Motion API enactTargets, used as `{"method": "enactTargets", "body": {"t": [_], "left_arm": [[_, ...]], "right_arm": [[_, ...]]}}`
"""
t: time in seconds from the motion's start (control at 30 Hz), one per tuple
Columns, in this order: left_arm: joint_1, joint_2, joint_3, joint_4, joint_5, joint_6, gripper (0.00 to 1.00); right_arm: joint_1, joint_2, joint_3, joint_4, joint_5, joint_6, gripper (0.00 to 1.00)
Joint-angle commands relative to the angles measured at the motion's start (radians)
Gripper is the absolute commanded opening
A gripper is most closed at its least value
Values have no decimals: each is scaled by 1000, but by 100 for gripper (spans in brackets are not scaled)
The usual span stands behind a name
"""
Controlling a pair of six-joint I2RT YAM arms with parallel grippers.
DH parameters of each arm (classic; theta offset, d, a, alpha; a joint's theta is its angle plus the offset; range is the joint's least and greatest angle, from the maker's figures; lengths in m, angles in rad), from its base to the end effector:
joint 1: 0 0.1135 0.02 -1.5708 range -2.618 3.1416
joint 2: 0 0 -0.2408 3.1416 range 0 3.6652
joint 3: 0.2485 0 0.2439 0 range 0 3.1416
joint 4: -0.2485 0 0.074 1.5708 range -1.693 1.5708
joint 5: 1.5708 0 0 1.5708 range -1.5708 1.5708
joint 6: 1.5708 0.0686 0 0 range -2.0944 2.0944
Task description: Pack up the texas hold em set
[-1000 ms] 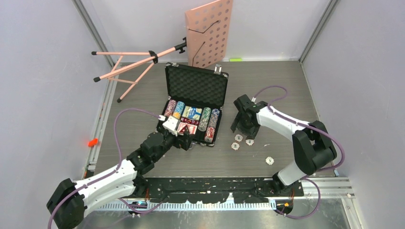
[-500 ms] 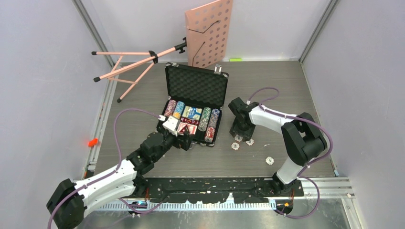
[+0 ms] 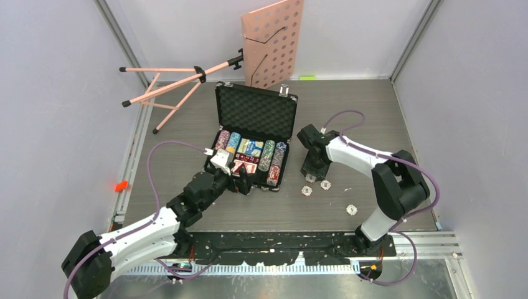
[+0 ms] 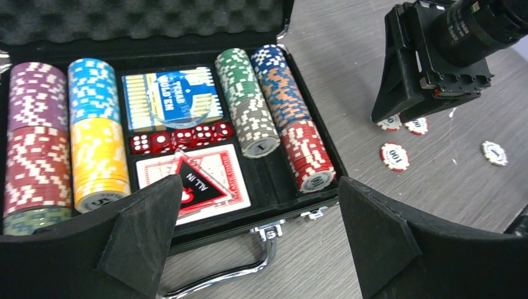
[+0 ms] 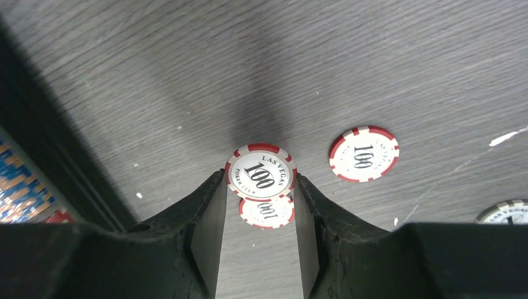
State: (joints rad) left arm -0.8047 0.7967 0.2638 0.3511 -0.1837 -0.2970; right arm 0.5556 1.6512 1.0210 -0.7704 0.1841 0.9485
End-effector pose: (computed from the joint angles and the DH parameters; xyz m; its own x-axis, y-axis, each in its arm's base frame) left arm 0.1649 -0.1534 0.1917 -0.2907 -0.1128 -0.9501 0.5217 0.8137 -0.2562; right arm 0.2527 0.1421 0.1233 -0.8880 0.3889 -0.2453 0.3935 0.9188 0.0325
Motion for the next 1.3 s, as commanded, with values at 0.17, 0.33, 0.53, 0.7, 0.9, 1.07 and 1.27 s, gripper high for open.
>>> {"method": "enactTargets", "body": {"t": [0.17,0.33,0.53,0.7,0.9,1.07,1.27], "left_arm": [[1,54,23,95,109,-24,100],[1,54,21,84,112,-12,100],[1,49,20,76,112,-6,100],[1,52,17,85,124,-14,100],[0,47,17,80,130,-9,99],[1,44,15,80,134,-5,99],[1,40,16,79,136,-4,99]], "right_arm": [[-4,-129,71,-171,194,-54,36],[-64,-149,5,-161,164,-70,35],[-88,-150,-85,-64,69,-55,35],[-102,-110,-117,-21,53,-62,41],[-109,-161,-137,-8,47,-62,53],[-109,-195,-112,-51,66,-79,62],[-119,-171,-184,17,25,-59,61]]}}
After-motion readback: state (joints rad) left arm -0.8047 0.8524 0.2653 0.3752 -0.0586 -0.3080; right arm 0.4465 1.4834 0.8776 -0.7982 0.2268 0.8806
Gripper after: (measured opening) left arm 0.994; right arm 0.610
